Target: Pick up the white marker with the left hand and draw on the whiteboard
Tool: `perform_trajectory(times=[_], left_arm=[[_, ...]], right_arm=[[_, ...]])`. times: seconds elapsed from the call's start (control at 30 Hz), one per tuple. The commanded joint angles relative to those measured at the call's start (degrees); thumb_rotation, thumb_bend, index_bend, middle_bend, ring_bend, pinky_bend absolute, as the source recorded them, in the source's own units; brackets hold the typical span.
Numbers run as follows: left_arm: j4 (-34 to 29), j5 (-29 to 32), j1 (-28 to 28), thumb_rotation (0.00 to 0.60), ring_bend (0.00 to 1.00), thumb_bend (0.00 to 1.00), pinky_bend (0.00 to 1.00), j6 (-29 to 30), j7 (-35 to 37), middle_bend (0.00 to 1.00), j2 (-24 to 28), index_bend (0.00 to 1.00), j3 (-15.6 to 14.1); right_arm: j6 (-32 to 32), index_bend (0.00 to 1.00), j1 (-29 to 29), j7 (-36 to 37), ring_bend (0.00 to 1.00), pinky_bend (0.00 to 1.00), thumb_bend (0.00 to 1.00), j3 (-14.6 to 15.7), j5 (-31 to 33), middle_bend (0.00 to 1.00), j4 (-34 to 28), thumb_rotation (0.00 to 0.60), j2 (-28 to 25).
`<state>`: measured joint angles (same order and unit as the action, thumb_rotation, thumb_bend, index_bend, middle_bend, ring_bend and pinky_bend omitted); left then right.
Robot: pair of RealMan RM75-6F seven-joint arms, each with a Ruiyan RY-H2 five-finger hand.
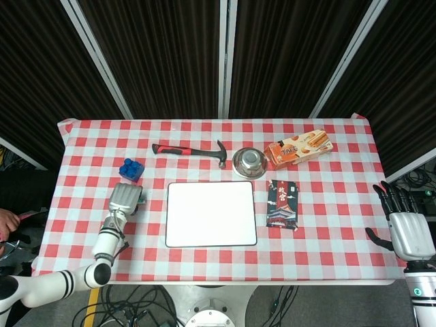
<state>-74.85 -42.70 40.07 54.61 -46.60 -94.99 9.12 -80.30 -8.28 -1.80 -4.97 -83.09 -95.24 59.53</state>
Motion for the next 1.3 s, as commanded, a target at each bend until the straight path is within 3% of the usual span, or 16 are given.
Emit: perform_trajectory(times=[0.03, 0.4, 0.73, 0.83, 1.03, 1.17, 1.3], left_arm=[[0.14, 0.04, 0.17, 0.6, 0.82, 0.32, 1.0, 0.24, 0.23, 0.48, -0.14, 0.46, -0.37], [2.47, -1.79, 0.26, 0.6, 0.82, 0.33, 1.0, 1.4, 2.19, 0.52, -0.98, 0.5, -1.88], [1.08, -4.8, 0.49, 0.6, 0.82, 0.42, 1.0, 0.85, 5.72, 0.59, 1.46, 0.58, -1.75], [-2.09, -9.38, 0.02, 0.6, 0.82, 0.43, 1.0, 1.64, 11.76, 0.61, 3.34, 0.6, -0.58], [-6.21, -22.15, -0.2, 0.6, 0.82, 0.46, 1.0, -0.86, 35.63, 0.61, 4.82, 0.6, 2.97], [-0.76, -32.32, 2.16, 0.6, 0.79, 0.46, 1.0, -3.0, 52.97, 0.6, 2.1, 0.59, 3.19], [6.85, -37.7, 5.11, 0.6, 0.77, 0.46, 1.0, -3.7, 63.92, 0.59, -1.53, 0.58, 2.99]], right_arm=[[-0.02, 0.0, 0.02, 0.02, 0.0, 0.0, 0.15, 0.01, -0.03, 0.01, 0.02, 0.6, -0.01], [0.4, 0.0, -0.09, -0.17, 0.0, 0.0, 0.15, 0.02, 0.26, 0.01, -0.1, 0.6, -0.06], [0.41, 0.0, -0.1, -0.48, 0.0, 0.0, 0.15, -0.02, 0.34, 0.01, -0.5, 0.6, -0.25], [0.31, 0.0, -0.03, -0.46, 0.0, 0.0, 0.15, 0.02, 0.29, 0.01, -0.53, 0.6, -0.28], [0.48, 0.0, -0.11, -0.06, 0.0, 0.0, 0.15, 0.11, 0.04, 0.01, -0.32, 0.6, -0.32], [0.7, 0.0, -0.18, 0.03, 0.0, 0.0, 0.15, 0.11, 0.11, 0.01, -0.47, 0.6, -0.68], [0.1, 0.0, -0.04, -0.27, 0.0, 0.0, 0.15, 0.03, -0.33, 0.01, -1.13, 0.6, -1.45]])
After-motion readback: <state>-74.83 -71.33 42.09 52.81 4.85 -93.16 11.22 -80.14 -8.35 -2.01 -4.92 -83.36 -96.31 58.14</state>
